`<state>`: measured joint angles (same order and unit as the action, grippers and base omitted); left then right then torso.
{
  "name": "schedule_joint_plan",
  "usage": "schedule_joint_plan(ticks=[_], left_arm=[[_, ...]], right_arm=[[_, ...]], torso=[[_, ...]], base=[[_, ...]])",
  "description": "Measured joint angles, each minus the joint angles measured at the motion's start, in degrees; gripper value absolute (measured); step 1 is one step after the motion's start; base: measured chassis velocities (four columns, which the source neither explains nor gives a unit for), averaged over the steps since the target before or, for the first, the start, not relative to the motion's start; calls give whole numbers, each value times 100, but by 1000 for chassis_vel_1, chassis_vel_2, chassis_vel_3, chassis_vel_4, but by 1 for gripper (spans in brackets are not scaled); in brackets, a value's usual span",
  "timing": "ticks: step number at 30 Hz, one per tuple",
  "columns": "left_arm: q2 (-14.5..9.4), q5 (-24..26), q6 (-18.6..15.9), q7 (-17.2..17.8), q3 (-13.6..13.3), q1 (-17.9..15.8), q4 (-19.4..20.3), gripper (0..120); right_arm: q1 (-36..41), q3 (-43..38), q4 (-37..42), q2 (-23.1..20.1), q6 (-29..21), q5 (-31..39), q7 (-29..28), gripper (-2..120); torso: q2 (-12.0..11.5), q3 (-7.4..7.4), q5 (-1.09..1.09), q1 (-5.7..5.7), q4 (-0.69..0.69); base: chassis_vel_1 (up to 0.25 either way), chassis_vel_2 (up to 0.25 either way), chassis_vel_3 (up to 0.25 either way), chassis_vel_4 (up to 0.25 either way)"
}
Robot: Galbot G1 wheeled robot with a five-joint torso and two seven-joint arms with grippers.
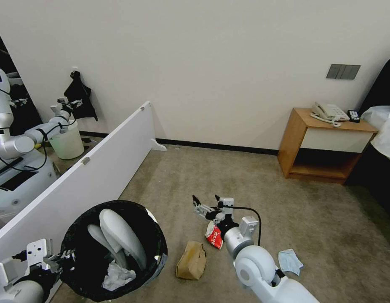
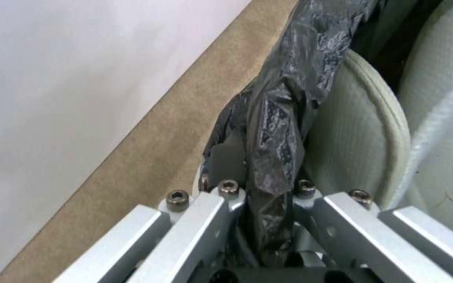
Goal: Pick up the trash bin, then pick up the garbage from the floor and place it into the trash bin.
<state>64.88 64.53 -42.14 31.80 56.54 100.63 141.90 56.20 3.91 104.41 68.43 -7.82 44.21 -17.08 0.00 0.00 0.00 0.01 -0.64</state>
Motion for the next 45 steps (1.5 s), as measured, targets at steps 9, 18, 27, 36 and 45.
schedule_joint_plan(ticks=[9, 18, 27, 36, 45], left_arm=[[4, -5, 0, -2, -3, 4, 0, 3], [3, -5, 0, -3, -2, 3, 2, 3], [11, -3, 0, -4, 21, 24, 31, 3], [51, -49, 0, 29, 52, 139, 135, 3], [61, -72, 0, 29, 28, 148, 136, 3]], right_arm=[[94, -28, -340, 374, -306, -7, -115, 100], [90, -1, -575, 541, -438, -12, -184, 100], [36, 70, -1118, 795, -982, -95, -359, 100], [-311, 425, -2187, 1044, -1679, 737, -999, 100], [-544, 509, -2731, 1214, -1871, 1222, -1330, 100]], torso=[[0, 0, 0, 0, -1], [0, 0, 0, 0, 0], [0, 0, 0, 0, 0], [0, 0, 0, 0, 0], [0, 0, 0, 0, 0]], base=[[0, 0, 0, 0], [0, 0, 0, 0], [0, 0, 0, 0], [0, 0, 0, 0], [0, 0, 0, 0]])
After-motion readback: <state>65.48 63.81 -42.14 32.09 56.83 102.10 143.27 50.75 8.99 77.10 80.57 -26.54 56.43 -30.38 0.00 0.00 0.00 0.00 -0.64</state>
